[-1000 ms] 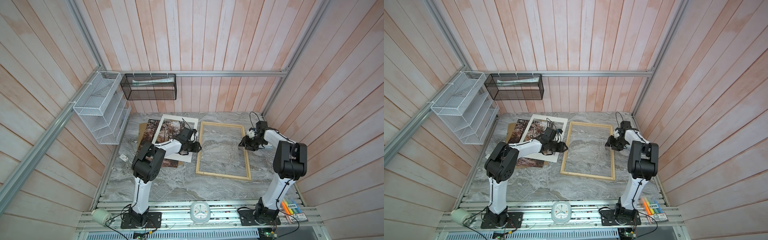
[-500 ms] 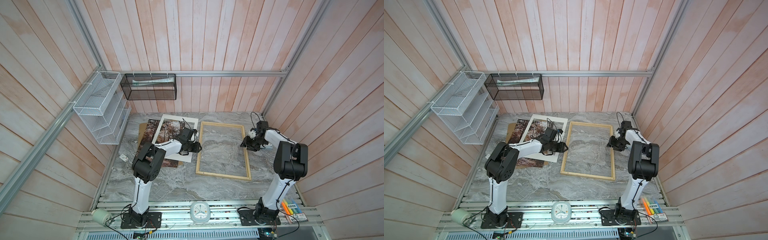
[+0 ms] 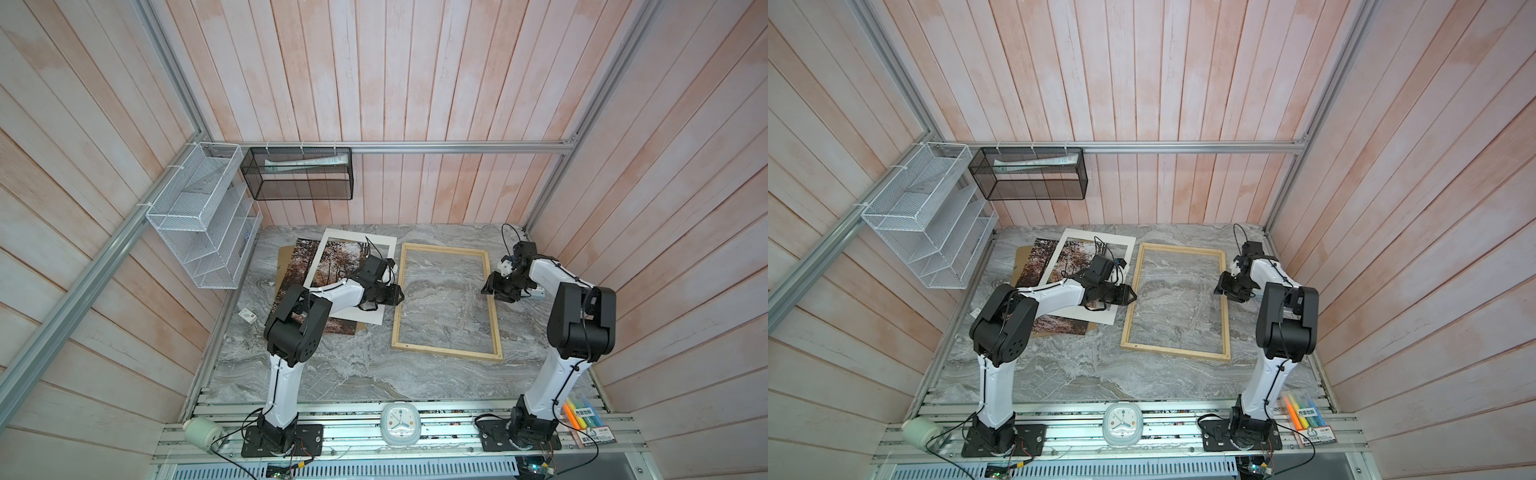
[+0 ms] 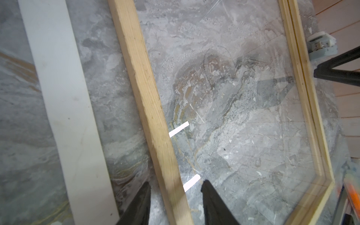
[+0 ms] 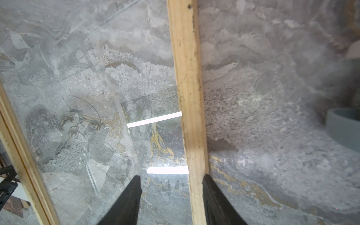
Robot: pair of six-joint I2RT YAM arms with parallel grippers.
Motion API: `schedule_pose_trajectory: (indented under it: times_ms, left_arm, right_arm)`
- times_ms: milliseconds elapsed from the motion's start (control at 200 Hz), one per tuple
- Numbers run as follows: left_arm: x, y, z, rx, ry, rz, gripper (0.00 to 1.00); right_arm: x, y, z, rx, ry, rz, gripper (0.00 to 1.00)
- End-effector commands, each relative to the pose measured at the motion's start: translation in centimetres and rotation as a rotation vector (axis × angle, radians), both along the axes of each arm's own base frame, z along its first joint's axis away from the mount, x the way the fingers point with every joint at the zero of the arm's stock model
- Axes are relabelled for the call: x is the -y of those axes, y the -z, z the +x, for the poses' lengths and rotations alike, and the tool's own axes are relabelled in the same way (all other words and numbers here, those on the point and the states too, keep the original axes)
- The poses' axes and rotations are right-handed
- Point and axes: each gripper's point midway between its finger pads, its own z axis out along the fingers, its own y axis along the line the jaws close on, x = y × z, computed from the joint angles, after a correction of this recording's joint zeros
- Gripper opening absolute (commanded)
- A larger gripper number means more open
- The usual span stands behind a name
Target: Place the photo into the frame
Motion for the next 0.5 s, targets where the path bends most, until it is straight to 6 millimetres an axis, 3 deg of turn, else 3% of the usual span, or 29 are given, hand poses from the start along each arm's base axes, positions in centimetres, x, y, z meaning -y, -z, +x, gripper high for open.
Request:
schedule_pose_trajectory:
  times_ms: [0, 225, 495]
  left_arm:
    - [0.19, -0.48, 0.33, 0.019, -0.005, 0.003, 0.46]
    - [0.35, -0.23, 0.33, 0.014, -0.008, 0.003, 0.46]
    - [0.47, -0.06, -0.57, 0.012, -0.002, -0.009, 0.46]
  right_arm:
    - [0.46, -0.93, 0.25, 0.012, 0.001, -0.030, 0.53]
    - [0.94, -0.42, 0.46, 0.002, 0.013, -0.053, 0.50]
    - [1.06, -1.30, 0.72, 0.022, 0.030, -0.057, 0.48]
